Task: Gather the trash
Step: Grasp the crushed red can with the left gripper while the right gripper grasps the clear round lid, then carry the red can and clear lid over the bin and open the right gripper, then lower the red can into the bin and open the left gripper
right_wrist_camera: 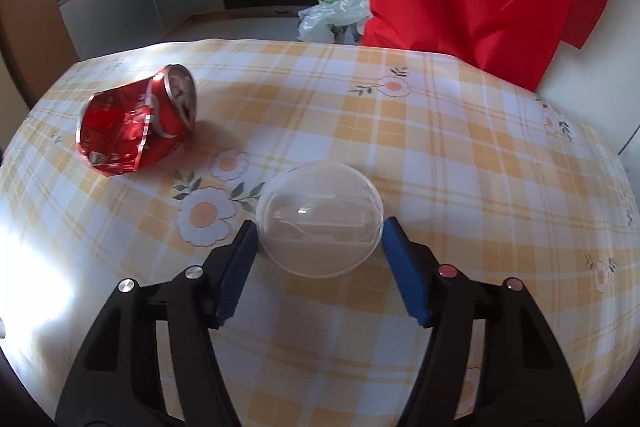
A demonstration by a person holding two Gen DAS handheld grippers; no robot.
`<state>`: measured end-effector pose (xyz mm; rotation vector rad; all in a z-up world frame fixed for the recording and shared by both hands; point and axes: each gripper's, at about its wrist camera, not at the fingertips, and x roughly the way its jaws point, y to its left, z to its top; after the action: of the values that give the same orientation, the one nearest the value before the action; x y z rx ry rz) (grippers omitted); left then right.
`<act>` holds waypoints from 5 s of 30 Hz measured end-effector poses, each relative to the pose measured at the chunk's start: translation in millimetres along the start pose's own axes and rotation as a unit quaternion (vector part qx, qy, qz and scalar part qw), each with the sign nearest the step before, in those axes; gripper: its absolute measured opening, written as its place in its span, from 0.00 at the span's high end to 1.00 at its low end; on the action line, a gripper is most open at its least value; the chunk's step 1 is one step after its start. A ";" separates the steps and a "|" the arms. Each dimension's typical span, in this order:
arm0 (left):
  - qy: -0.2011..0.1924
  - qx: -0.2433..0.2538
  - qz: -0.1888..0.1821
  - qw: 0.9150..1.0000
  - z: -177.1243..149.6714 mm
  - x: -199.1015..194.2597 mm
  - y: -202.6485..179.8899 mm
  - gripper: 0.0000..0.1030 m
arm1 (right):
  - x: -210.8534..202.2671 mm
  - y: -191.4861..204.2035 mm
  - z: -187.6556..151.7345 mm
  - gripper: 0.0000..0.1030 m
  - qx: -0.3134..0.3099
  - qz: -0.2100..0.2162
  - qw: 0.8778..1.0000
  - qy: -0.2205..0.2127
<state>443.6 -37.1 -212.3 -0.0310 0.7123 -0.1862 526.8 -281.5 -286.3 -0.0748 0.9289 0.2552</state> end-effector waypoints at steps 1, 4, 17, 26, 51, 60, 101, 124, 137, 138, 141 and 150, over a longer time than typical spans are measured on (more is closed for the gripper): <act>-0.001 -0.009 0.002 1.000 2.7 5.6 1.0 0.10 | -0.4 1.3 -1.2 0.37 -0.005 0.006 1.000 -0.003; 0.007 -0.042 -0.005 0.999 11.5 28.6 3.0 0.18 | -4.0 6.7 -3.1 0.38 -0.014 0.019 1.000 -0.008; 0.052 -0.118 0.022 0.991 32.0 93.0 -10.1 0.39 | -7.2 9.2 -4.9 0.38 -0.012 0.009 1.000 -0.013; 0.060 -0.119 0.032 0.991 31.1 96.9 0.6 0.78 | -7.1 5.8 -4.7 0.38 -0.005 0.021 1.000 -0.014; -0.017 -0.078 0.019 0.997 -42.3 -124.1 18.7 0.80 | -136.0 76.4 -54.0 0.38 -0.060 0.063 0.994 -0.066; -0.037 -0.083 0.010 0.996 -84.4 -213.4 10.5 0.80 | -211.1 103.5 -94.1 0.38 -0.059 0.074 0.992 -0.084; -0.038 -0.096 -0.020 0.994 -259.3 -365.0 -15.1 0.80 | -319.6 189.6 -346.8 0.37 0.021 0.119 0.990 -0.067; 0.014 -0.075 -0.007 0.997 -275.4 -337.8 -22.0 0.79 | -314.6 175.4 -355.1 0.14 0.074 0.102 0.989 -0.071; 0.039 -0.043 -0.016 0.998 -279.1 -320.4 -41.9 0.79 | -314.9 157.0 -358.2 0.11 0.118 0.108 0.984 -0.079; 0.039 -0.042 -0.018 0.998 -278.4 -318.4 -43.2 0.79 | -314.9 155.7 -358.6 0.11 0.120 0.110 0.983 -0.079; 0.045 -0.030 -0.020 0.998 -276.2 -307.6 -50.3 0.79 | -316.3 153.7 -359.1 0.11 0.124 0.112 0.982 -0.083; 0.047 -0.051 -0.005 0.998 -278.4 -304.8 -41.3 0.55 | -313.1 152.7 -359.8 0.09 0.130 0.113 0.982 -0.074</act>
<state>29.5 -12.9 -222.2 -0.1228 0.8149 -0.1614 28.6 -254.2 -244.2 0.2898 0.8146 0.3424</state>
